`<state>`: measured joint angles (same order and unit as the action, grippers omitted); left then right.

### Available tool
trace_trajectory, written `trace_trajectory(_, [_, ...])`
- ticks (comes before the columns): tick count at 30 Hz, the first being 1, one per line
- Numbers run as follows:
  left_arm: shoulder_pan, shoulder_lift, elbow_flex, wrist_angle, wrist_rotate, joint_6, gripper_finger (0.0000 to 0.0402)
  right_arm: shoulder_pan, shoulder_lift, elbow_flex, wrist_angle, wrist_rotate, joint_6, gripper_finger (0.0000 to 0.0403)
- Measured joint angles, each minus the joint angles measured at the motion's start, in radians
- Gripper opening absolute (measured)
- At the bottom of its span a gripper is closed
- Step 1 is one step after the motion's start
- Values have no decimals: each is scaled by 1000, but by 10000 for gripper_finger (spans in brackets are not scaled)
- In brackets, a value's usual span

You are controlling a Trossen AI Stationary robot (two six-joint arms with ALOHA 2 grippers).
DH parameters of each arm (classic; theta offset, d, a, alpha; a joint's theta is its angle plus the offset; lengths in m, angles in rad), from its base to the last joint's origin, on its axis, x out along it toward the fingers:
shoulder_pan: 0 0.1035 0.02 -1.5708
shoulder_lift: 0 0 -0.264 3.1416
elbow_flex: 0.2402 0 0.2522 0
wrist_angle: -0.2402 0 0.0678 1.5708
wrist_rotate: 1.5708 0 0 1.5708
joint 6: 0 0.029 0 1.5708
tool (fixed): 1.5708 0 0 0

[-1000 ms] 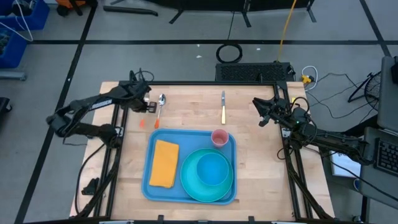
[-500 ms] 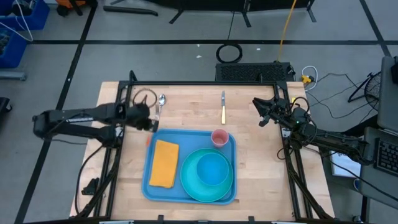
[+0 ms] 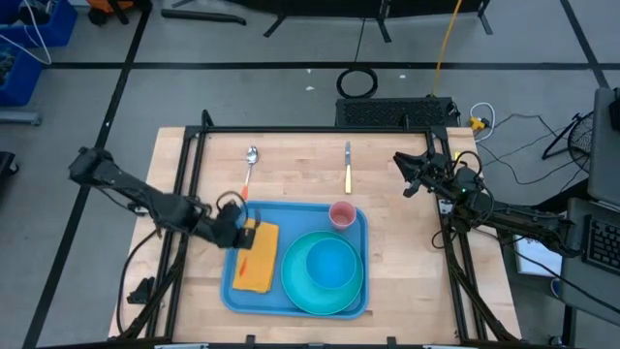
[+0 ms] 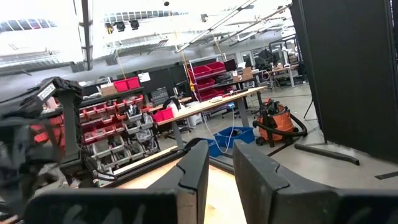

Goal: Set up tray
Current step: Put the orange fork on the yellow napkin

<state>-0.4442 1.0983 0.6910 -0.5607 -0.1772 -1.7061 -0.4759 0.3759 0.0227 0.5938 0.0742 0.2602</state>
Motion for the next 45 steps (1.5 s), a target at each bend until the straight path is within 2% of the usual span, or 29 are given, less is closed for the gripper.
trace_trajectory(5, [-100, 128, 0, 87, -74, -168, 10, 0, 0, 0, 0, 0, 16, 63])
trace_trajectory(9, [-138, 203, 0, 149, -140, -223, 10, 0, 0, 0, 0, 0, 16, 63])
trace_trajectory(17, [-176, 339, 0, 148, -139, -351, 10, 0, 0, 0, 6, -1, 30, 63])
trace_trajectory(31, [-192, 327, 0, 12, -86, -395, 10, 0, 0, 0, 7, -1, 35, 63])
trace_trajectory(38, [-193, 329, 0, -39, -111, -402, 10, 0, 0, 0, 5, -1, 35, 63])
trace_trajectory(45, [-187, 362, 0, -35, -75, -397, 22, 0, 0, 0, 4, -1, 35, 63])
